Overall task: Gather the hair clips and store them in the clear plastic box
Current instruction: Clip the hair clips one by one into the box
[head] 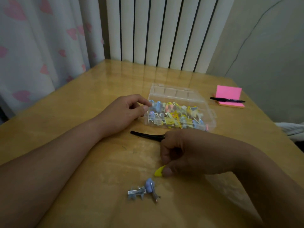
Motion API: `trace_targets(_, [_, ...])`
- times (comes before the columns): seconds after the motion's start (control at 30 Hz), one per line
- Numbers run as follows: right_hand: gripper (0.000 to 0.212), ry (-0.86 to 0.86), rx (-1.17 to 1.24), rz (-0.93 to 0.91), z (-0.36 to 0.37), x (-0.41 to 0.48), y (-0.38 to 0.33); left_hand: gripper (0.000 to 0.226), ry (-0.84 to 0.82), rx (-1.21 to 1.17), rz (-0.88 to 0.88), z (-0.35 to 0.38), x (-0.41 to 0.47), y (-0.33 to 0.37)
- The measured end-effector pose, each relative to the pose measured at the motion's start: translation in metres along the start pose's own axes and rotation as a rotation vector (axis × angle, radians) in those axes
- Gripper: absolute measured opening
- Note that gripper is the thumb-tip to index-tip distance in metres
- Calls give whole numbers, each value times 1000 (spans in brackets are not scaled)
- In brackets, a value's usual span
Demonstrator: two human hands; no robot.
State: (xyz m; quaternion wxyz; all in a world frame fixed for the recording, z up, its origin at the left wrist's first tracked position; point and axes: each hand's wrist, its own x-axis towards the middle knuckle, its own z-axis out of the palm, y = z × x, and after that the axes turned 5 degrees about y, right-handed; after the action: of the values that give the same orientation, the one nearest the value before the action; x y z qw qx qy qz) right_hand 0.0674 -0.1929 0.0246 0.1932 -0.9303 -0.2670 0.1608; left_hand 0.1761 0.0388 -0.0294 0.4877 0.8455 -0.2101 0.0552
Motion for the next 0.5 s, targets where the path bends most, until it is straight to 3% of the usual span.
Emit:
trace_targets(0.13, [11,-4,25,36,-6,-4,1,15,0,-9,-12,0,0,0])
trace_targets(0.2, [8,206,125,29,-11,-5,3,15,-5,-9,-17,0,0,0])
trace_targets(0.3, [9,755,280,135,-21,-5,25,16,-8,4,-25,0,-1,1])
trace_targets(0.37, [13,1010,296,256,-29,-7,48,16,-9,-1,-27,0,-1,1])
trace_targets(0.43, [17,1077,296,379,-32,-10,70,16,-11,-4,-30,0,0,1])
trace_targets(0.5, [19,1009,279,466,-29,-7,83,15,-13,-7,-32,1,0,0])
